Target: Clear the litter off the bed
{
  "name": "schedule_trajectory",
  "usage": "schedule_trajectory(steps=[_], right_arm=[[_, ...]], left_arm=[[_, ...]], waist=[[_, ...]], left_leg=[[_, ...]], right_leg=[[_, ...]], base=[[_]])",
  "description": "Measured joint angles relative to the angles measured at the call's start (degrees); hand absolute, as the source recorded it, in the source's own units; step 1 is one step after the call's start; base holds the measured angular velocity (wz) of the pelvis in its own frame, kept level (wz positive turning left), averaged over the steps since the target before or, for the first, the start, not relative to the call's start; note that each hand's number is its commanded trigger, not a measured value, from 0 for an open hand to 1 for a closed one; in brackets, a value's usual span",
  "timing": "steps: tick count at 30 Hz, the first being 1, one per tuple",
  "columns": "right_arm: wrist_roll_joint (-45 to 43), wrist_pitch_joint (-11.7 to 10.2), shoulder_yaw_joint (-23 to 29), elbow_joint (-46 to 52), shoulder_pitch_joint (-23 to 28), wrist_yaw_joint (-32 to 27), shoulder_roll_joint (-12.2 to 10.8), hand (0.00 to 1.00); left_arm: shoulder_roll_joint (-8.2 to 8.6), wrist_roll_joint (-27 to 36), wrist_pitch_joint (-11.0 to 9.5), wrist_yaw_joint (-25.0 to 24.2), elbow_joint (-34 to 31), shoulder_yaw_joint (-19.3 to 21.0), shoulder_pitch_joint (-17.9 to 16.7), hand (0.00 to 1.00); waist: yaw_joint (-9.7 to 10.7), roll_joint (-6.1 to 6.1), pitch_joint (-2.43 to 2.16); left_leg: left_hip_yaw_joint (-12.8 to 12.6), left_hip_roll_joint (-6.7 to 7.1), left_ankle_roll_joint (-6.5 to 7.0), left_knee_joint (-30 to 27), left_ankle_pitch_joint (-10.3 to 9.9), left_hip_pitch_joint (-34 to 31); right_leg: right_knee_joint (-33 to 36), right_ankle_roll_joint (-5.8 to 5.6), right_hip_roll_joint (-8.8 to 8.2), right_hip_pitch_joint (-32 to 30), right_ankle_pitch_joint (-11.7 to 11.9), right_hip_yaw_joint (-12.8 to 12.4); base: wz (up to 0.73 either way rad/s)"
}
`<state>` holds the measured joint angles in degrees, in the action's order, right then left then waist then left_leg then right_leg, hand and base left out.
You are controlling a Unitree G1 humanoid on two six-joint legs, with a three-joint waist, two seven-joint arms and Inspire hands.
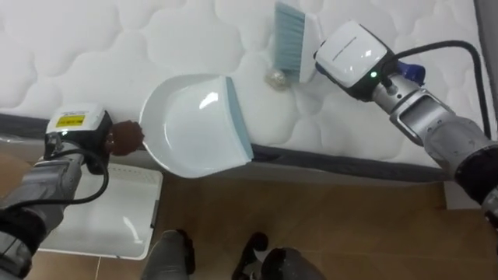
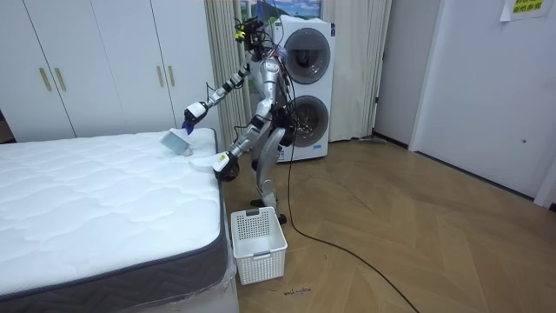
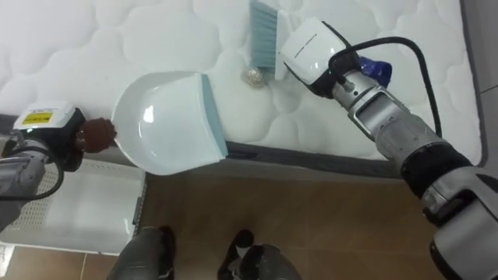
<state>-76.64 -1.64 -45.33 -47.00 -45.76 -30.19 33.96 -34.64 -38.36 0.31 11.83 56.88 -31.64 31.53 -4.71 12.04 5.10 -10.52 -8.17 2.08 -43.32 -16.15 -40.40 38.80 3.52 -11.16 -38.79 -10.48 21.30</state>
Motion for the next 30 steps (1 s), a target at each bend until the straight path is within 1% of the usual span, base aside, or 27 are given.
schedule_trajectory(steps=[3, 5, 7, 8, 12, 14, 18, 23, 26, 30], right_arm=[[-2.4, 0.5, 0.5, -2.2, -0.5, -1.0, 0.1, 1.0], [-2.4, 0.5, 1.7, -2.6, -0.5, -1.3, 0.3, 1.0], [-2.5, 1.7, 2.3, -3.2, -0.5, -2.3, 0.7, 1.0], [-2.5, 1.8, 2.5, -3.4, -0.5, -2.5, 0.8, 1.0], [-2.7, 2.2, 3.3, -4.8, -0.5, -3.6, 1.4, 1.0], [-2.7, 2.4, 3.3, -4.9, -0.5, -3.7, 1.8, 1.0], [-2.7, 2.4, 3.3, -4.7, -0.4, -3.8, 2.3, 1.0], [-2.7, 2.4, 3.3, -4.3, -0.2, -3.5, 2.6, 1.0], [-2.7, 2.4, 3.3, -4.3, 0.5, -3.3, 2.7, 1.0], [-2.2, 2.3, 3.3, -2.3, 2.9, -2.0, 2.7, 1.0]], left_arm=[[0.01, 0.0, 0.6, 0.0, -0.1, 0.0, 0.0, 1.0], [0.01, 0.0, 0.6, 0.0, -0.1, 0.0, 0.0, 1.0], [0.01, 0.0, 0.7, 0.0, -0.1, 0.0, 0.1, 1.0], [0.01, 0.0, 0.7, 0.0, 0.0, 0.0, 0.1, 1.0], [-0.03, 0.0, 0.7, 0.0, 0.0, 0.0, 0.1, 1.0], [-0.03, -0.1, 0.6, 0.1, 0.0, 0.1, 0.2, 1.0], [-0.17, 0.0, -0.2, 0.5, 0.0, 0.1, 0.4, 1.0], [-0.65, 0.0, -1.5, 0.5, 0.0, 0.1, 0.8, 1.0], [-0.82, 0.0, -2.4, 0.5, 0.0, 0.1, 0.8, 1.0], [-0.91, 0.0, -3.2, 0.5, 0.0, 0.2, 1.1, 1.0]], waist=[[0.3, 0.03, -0.01], [0.3, 0.02, -0.01], [0.3, 0.03, 0.0], [0.3, 0.04, 0.0], [0.3, 0.08, 0.03], [-0.1, 0.11, 0.06], [-0.5, 0.15, 0.09], [-0.5, 0.12, 0.11], [-0.5, 0.09, 0.14], [-0.6, -0.01, 0.21]], left_leg=[[0.1, -0.06, 0.06, -0.1, 0.0, -0.4], [0.2, -0.07, 0.07, -0.1, 0.0, -0.4], [0.2, -0.06, 0.07, 0.0, 0.0, -0.5], [0.2, -0.05, 0.07, 0.0, 0.0, -0.5], [0.1, -0.01, 0.06, 0.2, 0.0, -0.4], [0.0, -0.11, 0.05, 0.4, 0.0, -0.5], [0.0, -0.52, 0.04, 0.9, 0.0, -0.8], [0.3, -0.41, 0.06, 1.6, 0.0, -1.1], [0.3, -0.29, 0.05, 1.8, 0.0, -1.1], [0.5, -0.27, 0.06, 1.8, 0.0, -1.3]], right_leg=[[-0.1, -0.03, 0.16, -0.2, 0.0, 0.1], [-0.1, -0.03, 0.16, -0.2, 0.0, 0.2], [-0.2, -0.04, 0.17, -0.2, 0.0, 0.2], [-0.2, -0.04, 0.17, -0.2, 0.0, 0.2], [-0.4, -0.07, 0.28, -0.2, 0.0, 0.2], [-1.1, -0.07, 0.37, -0.2, 0.3, 0.1], [-2.3, -0.11, 0.7, -0.2, 0.8, 0.5], [-2.9, -0.31, 0.82, -0.2, 0.9, 0.9], [-2.9, -0.48, 0.76, -0.2, 0.7, 1.0], [-2.9, -0.5, 0.69, -0.2, 0.7, 1.2]], base=[[0.0], [0.0], [0.0], [0.0], [0.0], [-0.07], [-0.02], [0.01], [0.03], [0.0]])
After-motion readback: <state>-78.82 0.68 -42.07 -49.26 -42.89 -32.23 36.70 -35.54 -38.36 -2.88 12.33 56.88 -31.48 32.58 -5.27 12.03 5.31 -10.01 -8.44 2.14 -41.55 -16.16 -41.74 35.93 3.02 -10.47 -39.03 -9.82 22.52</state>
